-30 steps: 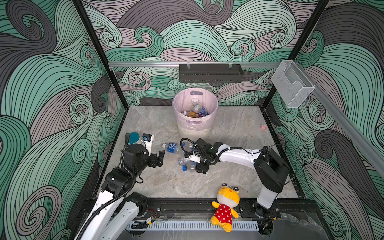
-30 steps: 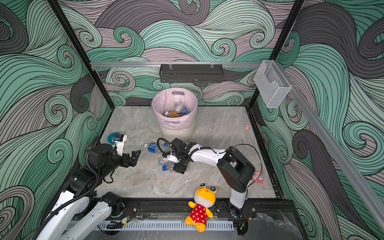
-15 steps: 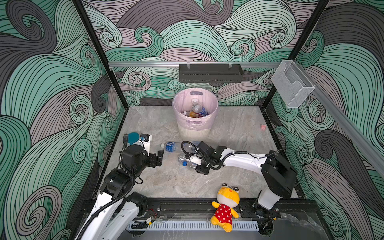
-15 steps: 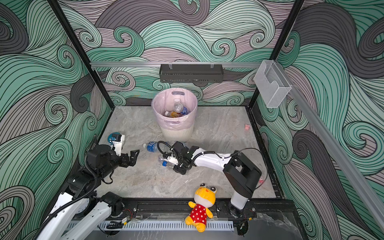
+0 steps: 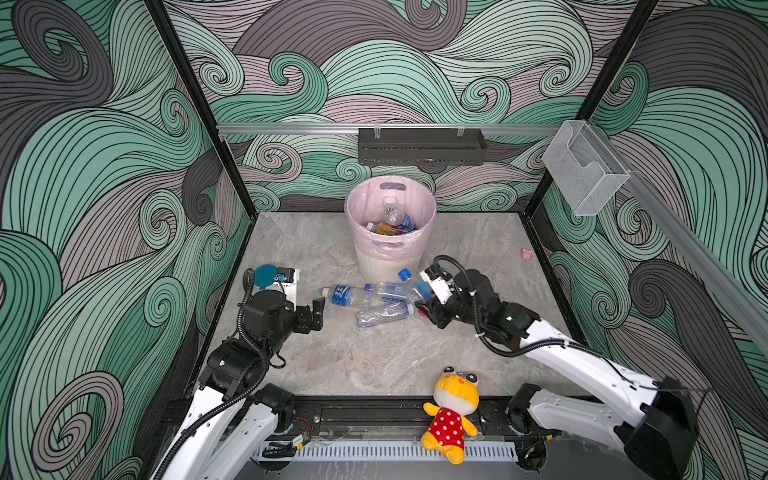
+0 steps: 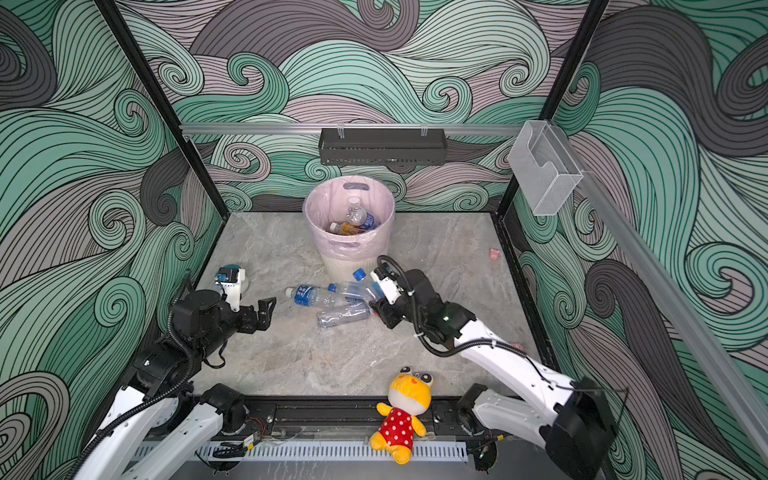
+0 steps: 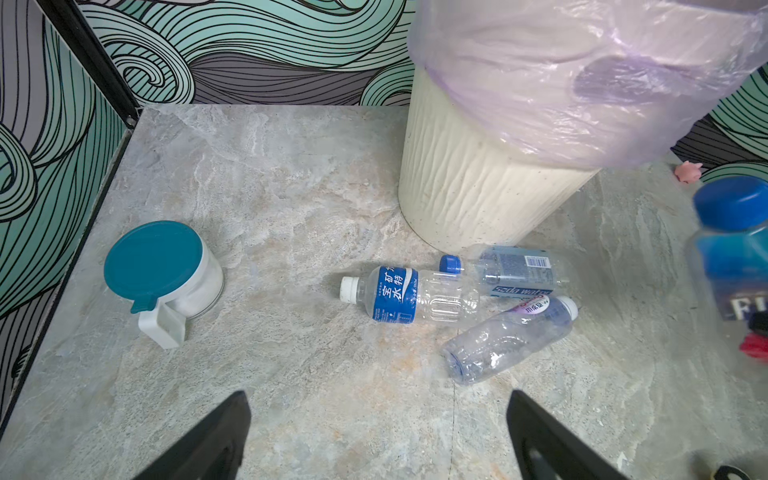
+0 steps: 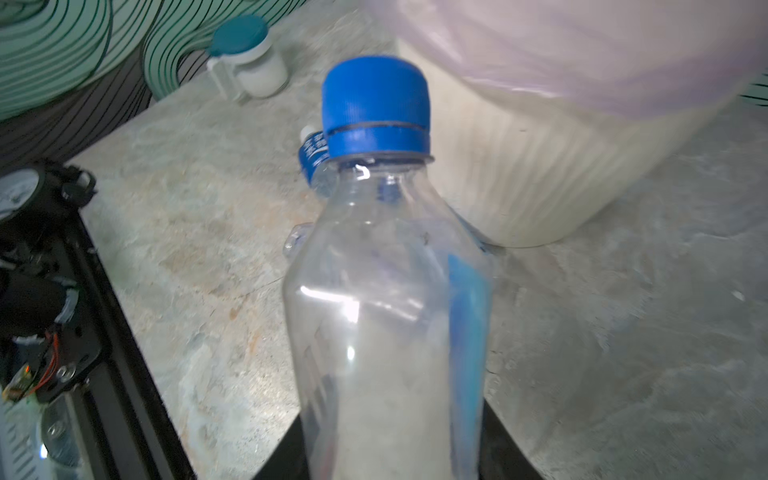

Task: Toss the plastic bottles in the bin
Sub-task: 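Lift the UNTOUCHED bottle with the right gripper and carry it over the bin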

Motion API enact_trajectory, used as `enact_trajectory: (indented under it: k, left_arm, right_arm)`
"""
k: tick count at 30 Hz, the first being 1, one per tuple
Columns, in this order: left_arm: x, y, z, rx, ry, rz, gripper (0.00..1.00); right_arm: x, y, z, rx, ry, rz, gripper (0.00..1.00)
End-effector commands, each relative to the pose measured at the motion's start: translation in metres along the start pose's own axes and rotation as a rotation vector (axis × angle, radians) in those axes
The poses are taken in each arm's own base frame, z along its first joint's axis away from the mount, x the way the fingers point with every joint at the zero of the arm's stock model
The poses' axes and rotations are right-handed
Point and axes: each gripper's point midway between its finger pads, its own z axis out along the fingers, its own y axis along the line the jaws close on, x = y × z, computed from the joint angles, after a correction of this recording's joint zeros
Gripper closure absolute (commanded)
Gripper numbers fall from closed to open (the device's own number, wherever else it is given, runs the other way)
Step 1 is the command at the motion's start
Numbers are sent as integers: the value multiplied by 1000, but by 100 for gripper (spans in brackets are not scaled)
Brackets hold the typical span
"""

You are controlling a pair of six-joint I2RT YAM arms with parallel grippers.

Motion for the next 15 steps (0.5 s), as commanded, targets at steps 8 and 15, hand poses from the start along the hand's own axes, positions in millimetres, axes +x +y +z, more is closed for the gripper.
enact_trajectory:
  k: [8,15]
  left_arm:
    - [-3,5,7,-38,-7,-19,2]
    - [1,6,10,-44,23,-15,2]
  right_arm:
    - [11,-67,-62,248,-157,216,54]
    - [4,-69,-75,268,-244,225,54]
